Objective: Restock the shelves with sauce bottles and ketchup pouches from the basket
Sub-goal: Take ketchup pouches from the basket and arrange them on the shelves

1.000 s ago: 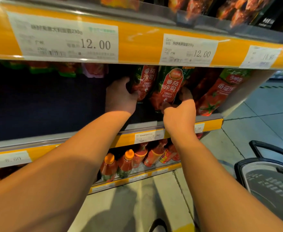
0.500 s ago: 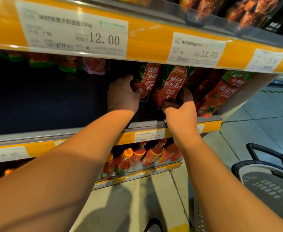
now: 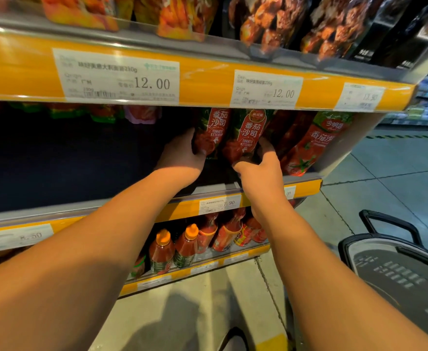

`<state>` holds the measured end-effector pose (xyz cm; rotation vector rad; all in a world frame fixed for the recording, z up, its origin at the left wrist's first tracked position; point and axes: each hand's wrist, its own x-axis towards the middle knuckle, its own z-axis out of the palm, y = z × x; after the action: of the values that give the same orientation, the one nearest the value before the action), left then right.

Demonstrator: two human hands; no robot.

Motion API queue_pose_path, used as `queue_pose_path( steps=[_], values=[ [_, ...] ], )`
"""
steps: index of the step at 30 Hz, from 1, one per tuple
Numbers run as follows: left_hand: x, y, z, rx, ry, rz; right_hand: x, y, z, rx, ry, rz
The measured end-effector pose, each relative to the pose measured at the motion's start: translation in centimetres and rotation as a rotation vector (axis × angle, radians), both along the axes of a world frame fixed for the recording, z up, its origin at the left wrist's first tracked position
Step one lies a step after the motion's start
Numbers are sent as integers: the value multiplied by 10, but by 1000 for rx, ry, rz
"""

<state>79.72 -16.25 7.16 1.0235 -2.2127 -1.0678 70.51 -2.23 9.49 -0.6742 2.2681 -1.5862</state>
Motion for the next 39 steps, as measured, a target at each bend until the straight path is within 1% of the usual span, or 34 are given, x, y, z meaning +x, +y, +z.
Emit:
queue_pose_path(
  steps=[3, 6, 10, 15, 17, 19, 22, 26, 30, 33, 35, 37, 39],
  values=[
    [6, 3, 7, 20, -64, -58, 5, 2, 5, 34, -11, 12],
    [16, 8, 18, 14, -97, -66, 8, 7, 11, 60, -17, 3],
    [45, 13, 27, -14, -161, -62, 21, 15, 17, 106, 54, 18],
    [107, 19, 41, -65, -281, -114, 58, 25, 25, 306, 142, 258],
    [132, 24, 50, -55, -295, -134, 77, 24, 26, 324, 179, 333],
    [164, 32, 59, -88, -319, -145, 99, 22, 29, 333, 215, 407],
    [227, 43, 71, -114, -368, -121, 137, 16, 34, 316, 265, 551],
    [332, 62, 90, -114, -360, 13, 192, 8, 43, 300, 353, 739],
    [460, 93, 93, -77, -293, 267, 252, 2, 60, 250, 429, 919],
    [553, 135, 92, -15, -214, 490, 299, 0, 75, 198, 469, 1043],
    [605, 171, 90, 19, -156, 621, 336, 2, 83, 148, 462, 1121],
    [654, 211, 82, 20, -102, 758, 379, 9, 90, 125, 444, 1218],
    [702, 248, 69, 13, -97, 860, 424, 16, 96, 139, 440, 1344]
  ],
)
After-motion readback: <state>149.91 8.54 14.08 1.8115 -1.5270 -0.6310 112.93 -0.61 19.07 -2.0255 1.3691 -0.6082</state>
